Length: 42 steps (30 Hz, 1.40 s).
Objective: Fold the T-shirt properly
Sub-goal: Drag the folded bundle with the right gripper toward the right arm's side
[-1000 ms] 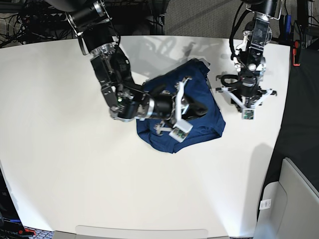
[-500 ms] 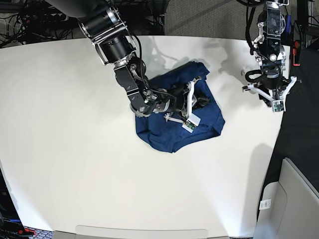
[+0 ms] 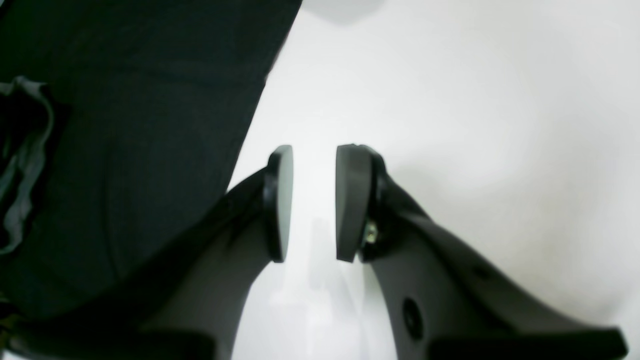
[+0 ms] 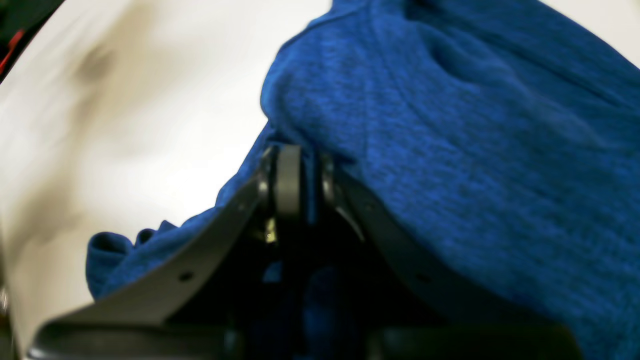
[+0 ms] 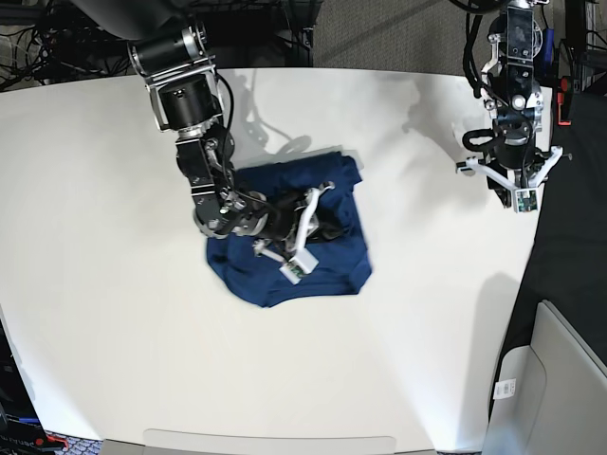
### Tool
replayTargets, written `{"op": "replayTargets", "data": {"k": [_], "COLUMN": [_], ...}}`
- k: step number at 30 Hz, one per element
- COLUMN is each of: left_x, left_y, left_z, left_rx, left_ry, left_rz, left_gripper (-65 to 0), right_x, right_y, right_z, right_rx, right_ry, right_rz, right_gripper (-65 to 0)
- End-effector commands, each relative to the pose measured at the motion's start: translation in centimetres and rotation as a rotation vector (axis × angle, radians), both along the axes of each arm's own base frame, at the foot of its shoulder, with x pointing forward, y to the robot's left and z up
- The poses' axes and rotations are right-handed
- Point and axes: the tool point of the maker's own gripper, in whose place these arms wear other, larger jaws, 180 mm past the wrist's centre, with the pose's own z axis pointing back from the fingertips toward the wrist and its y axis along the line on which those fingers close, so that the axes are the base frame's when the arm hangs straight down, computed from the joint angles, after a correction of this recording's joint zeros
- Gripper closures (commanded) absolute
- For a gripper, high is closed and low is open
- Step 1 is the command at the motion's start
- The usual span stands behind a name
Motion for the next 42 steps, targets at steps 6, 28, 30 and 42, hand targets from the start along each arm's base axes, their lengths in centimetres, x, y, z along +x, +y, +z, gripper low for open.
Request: {"op": "replayTargets", "data": {"k": [6,28,30,42], "left_x": [-0.1,-0.4,-0.4,-0.5], "left_y": [0.0,-0.4,-0.4,-1.0], "left_z": [1.5,2.0,1.9,1.6], "left_rx": [0.028,0.027,0.026,0.0], "left_ry": [-0.044,-0.05,-0.049,-0.049], "left_rz": [-0.014,-0.026,-0.026,-0.016], "left_gripper": [-14.6,-14.6,-14.6,-14.6], "right_x": [2.8,7.5,6.4,-2.8], "right_y": [-4.8,-14.7,-13.4,-14.9], "right_z": [0.8,5.7,6.2,7.5], "right_rx": [-0.052,-0.172,-0.179,-0.209], "right_ry": [-0.044,-0.203,-0.213,-0.221], "right_rz": [-0.079,-0.198,-0.171,-0.158], "right_gripper": [-4.2,-4.2,-4.2,-3.9]}}
